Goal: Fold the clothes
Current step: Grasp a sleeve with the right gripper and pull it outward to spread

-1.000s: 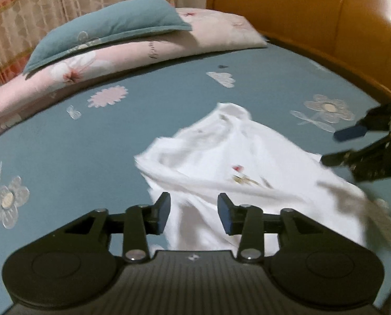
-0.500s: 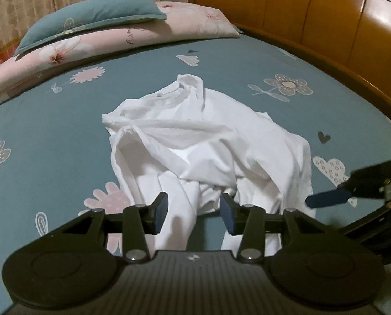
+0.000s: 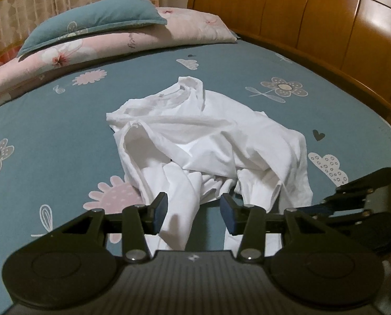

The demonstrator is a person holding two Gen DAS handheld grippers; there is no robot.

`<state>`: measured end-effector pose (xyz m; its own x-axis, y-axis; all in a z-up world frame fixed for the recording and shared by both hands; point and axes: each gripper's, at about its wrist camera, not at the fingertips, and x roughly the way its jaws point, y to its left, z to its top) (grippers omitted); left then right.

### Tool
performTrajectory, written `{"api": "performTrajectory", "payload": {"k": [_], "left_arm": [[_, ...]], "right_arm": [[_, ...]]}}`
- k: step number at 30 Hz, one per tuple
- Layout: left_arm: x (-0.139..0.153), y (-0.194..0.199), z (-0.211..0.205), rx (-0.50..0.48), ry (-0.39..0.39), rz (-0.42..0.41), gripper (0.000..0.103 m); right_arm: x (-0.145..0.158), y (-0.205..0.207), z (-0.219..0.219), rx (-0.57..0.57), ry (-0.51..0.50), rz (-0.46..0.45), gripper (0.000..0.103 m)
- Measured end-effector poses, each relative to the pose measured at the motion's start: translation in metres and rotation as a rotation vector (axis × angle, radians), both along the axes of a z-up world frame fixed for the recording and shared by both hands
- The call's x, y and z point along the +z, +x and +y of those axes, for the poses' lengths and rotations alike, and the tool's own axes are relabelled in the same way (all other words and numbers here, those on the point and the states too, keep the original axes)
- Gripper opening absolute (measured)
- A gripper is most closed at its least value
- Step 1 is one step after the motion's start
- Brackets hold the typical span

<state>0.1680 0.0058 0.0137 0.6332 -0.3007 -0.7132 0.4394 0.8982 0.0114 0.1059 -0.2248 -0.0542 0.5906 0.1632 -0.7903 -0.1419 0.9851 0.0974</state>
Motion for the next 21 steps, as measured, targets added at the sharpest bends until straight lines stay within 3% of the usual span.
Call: {"api": "performTrajectory", "payload": {"k": [10, 17, 21], "left_arm": [[-0.006, 0.003, -0.005, -0.010, -0.012, 0.015, 0.045], [-0.008, 0.008, -0.008, -0.013, -0.023, 0.026, 0.045], [-0.010, 0.011, -0.014, -0.021, -0.031, 0.033, 0.055]], "right_arm": [[0.022, -0.010, -0.019, 0.052, -0.081, -0.059, 0.002], [0.042, -0.011, -0.055, 0.017, -0.129, -0.082, 0.002], [0.051, -0.011, -0.074, -0.010, -0.170, -0.104, 0.002]]}}
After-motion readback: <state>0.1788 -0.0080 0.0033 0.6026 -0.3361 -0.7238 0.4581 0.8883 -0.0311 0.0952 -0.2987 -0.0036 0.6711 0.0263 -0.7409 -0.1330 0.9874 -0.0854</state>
